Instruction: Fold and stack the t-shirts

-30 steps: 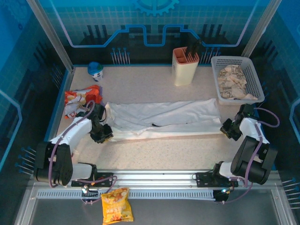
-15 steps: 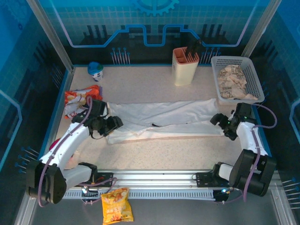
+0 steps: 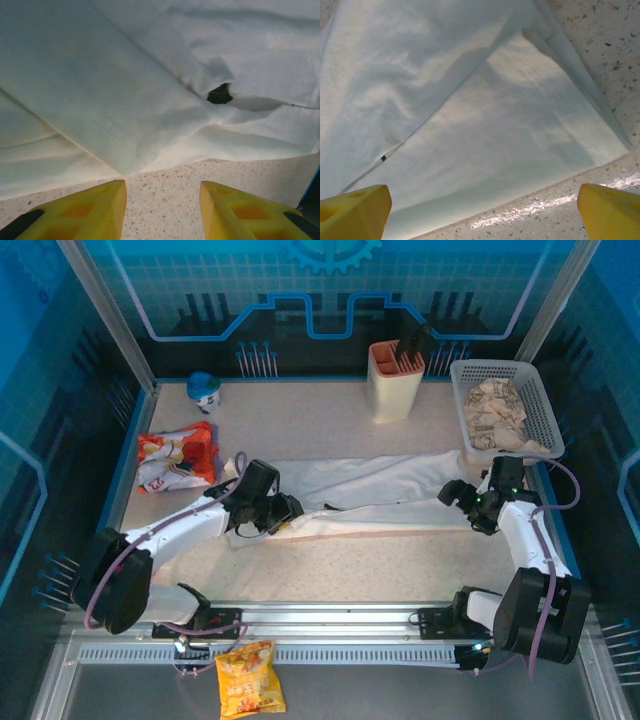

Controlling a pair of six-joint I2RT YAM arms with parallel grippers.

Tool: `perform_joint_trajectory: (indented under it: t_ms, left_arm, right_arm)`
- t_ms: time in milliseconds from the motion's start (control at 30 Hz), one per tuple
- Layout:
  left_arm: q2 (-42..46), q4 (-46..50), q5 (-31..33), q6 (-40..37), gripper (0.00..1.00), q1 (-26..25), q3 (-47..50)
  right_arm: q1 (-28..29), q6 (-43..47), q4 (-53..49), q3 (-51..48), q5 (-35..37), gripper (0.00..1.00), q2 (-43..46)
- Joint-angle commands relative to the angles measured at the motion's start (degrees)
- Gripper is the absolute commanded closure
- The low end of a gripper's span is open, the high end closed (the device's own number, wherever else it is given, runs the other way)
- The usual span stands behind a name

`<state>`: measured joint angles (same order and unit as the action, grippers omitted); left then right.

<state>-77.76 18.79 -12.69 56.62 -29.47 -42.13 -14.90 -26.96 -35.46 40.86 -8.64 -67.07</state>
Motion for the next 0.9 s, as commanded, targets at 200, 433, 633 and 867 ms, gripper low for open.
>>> perform_joint_trajectory:
  t_ms: [200,433,633,867]
  left_arm:
    - [-1.98,-4.24,3.53,3.87,0.51,-0.54,3.28]
    - [-5.28,-9.63,3.26,4.88,0.55,-0.59,4.13]
    - [-5.98,-8.59,3.5,3.67,0.63,-0.59,1.61]
    - [-5.53,-6.22,4.25,2.44,0.74,-0.58,0.38]
  right_arm:
    - [0.66,-0.66,-0.05,1.26,-1.15,0.04,0.17]
    - [0.71,-0.64,0.17,0.71,-1.2,0.05,0.42]
    - [0.79,-0.82,-0.18,0.94,-1.57,0.07,1.07]
    - [0.74,-0.81,0.08,0.63,-1.72,0.07,0.81]
